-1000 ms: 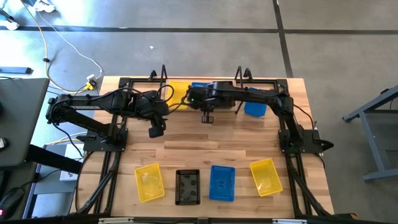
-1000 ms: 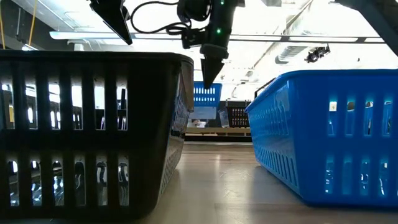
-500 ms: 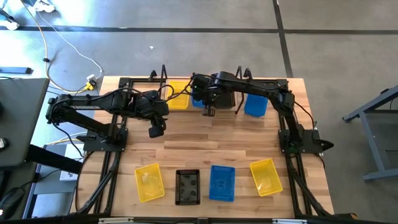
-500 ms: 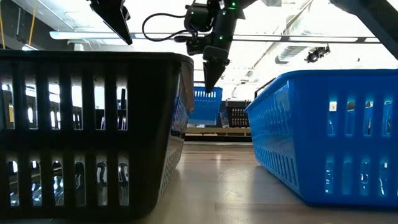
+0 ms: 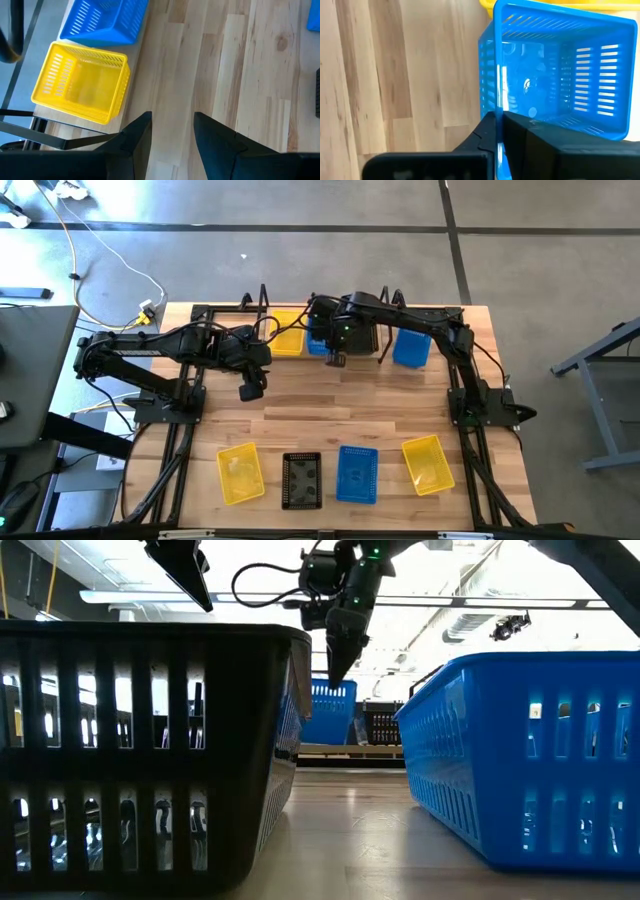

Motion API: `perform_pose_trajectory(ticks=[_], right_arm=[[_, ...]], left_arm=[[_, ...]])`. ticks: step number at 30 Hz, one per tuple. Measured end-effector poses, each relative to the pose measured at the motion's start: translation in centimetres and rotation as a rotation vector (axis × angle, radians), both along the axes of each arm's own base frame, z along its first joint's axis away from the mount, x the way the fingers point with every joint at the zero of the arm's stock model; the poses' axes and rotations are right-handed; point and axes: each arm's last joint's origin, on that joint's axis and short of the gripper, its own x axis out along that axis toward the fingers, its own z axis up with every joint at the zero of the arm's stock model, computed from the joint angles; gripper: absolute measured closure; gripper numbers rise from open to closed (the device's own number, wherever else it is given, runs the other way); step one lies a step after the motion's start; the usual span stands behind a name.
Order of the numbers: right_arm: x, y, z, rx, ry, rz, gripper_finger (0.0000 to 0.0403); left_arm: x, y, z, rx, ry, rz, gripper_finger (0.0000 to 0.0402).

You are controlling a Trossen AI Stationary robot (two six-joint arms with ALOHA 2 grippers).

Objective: Stack baskets on shelf by color
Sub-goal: Put the middle blue basket on the shelf, then stack the top blue basket on top of the blue basket on the shelf

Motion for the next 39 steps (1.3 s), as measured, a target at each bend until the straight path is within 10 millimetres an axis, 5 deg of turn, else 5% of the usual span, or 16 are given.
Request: perform_pose_trajectory(ticks=[23, 39], right_arm=[[-0.1, -0.2, 0.1, -0.008, -0.002, -0.053, 0.0359], [-3.3, 3.9, 8.1, 0.006, -0.227, -0.215, 0.0359]], left_arm=[[0.0, 0.0, 0.0, 0.000, 0.000, -0.001, 0.0267], [-0.9, -0.1, -0.5, -0.016, 0.108, 0.004, 0.0267]])
